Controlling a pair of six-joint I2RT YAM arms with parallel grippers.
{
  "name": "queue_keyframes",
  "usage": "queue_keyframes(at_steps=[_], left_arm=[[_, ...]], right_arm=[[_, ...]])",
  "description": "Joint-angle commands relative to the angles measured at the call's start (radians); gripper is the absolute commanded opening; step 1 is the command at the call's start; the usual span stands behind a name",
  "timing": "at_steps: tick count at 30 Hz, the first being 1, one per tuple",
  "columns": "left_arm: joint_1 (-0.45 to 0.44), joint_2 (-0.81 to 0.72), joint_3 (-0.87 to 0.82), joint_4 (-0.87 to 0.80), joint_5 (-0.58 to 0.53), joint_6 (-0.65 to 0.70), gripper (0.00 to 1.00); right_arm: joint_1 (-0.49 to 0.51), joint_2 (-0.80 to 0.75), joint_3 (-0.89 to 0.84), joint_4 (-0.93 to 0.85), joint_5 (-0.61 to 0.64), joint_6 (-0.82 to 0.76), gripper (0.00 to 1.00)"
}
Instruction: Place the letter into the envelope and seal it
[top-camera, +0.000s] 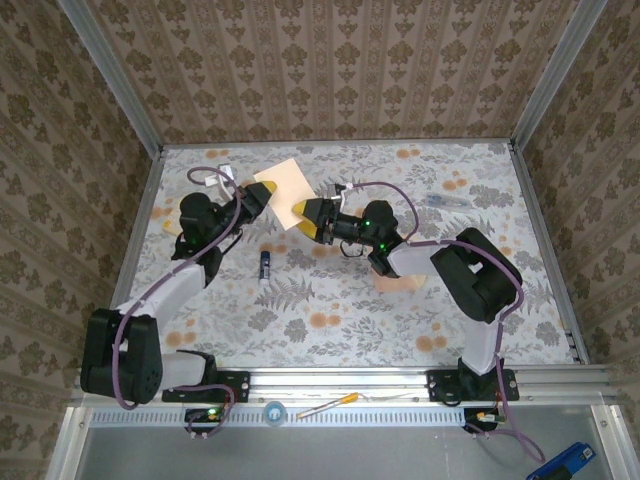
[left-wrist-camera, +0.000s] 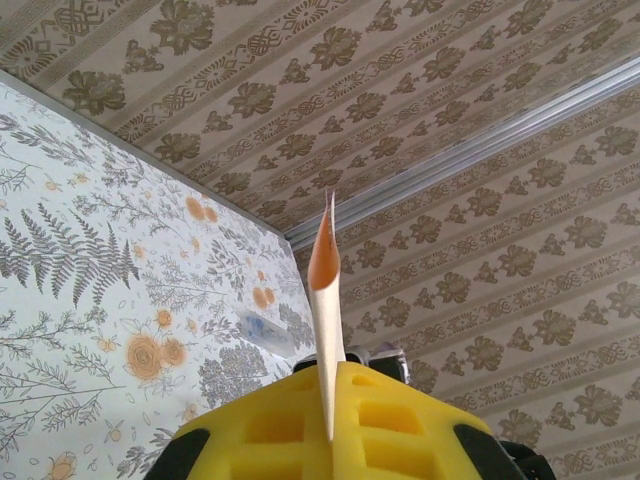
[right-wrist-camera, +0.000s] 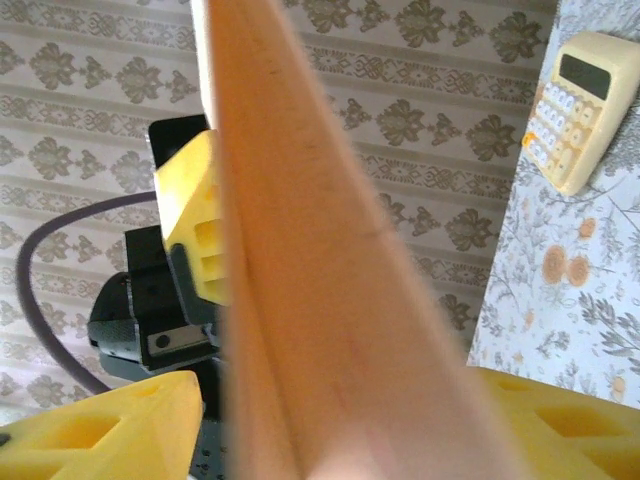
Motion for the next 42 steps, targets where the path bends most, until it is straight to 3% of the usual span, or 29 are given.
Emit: queue_keyframes(at_steps=[1,9,13,15,20,26,31,36,39,42], left_arm=[[-0.004,0.012,-0.001,0.051,-0.011,-0.011,0.00],[-0.003,0.026,-0.002,0.048,-0.016,-0.007,0.00],[-0.003,0.029,-0.005,0.045,-0.017,-0.004,0.00],[-0.002,0.027,-0.008,0.035,-0.017,0.004,0.06],[0.017,0.009,0.013,-0.052,0.001,0.060,0.39],[0.098,-0.036,0.085,-0.267,0.085,0.179,0.96],[0.214,-0.113,0.196,-0.684,0.017,0.411,1.00],[0.307,-0.143,0.245,-0.984,-0.106,0.563,1.00],[0.336,-0.095,0.240,-1.057,-0.071,0.585,1.00],[0.317,-0.043,0.217,-1.030,0.027,0.587,1.00]], right_arm=[[0.006,0.001,0.017,0.070,0.041,0.005,0.64],[0.007,-0.007,0.006,0.084,0.067,0.008,0.18],[0.005,-0.012,0.003,0.080,0.076,0.006,0.00],[0.005,-0.016,0.001,0.080,0.080,0.005,0.00],[-0.003,-0.040,-0.019,0.065,0.090,0.009,0.00],[-0.030,-0.131,-0.011,-0.168,0.015,-0.072,0.00],[-0.070,-0.221,0.047,-0.523,-0.134,-0.240,0.00],[-0.140,-0.270,0.080,-0.649,-0.307,-0.301,0.00],[-0.169,-0.284,0.140,-0.783,-0.420,-0.387,0.00],[-0.173,-0.297,0.233,-1.035,-0.491,-0.572,0.00]])
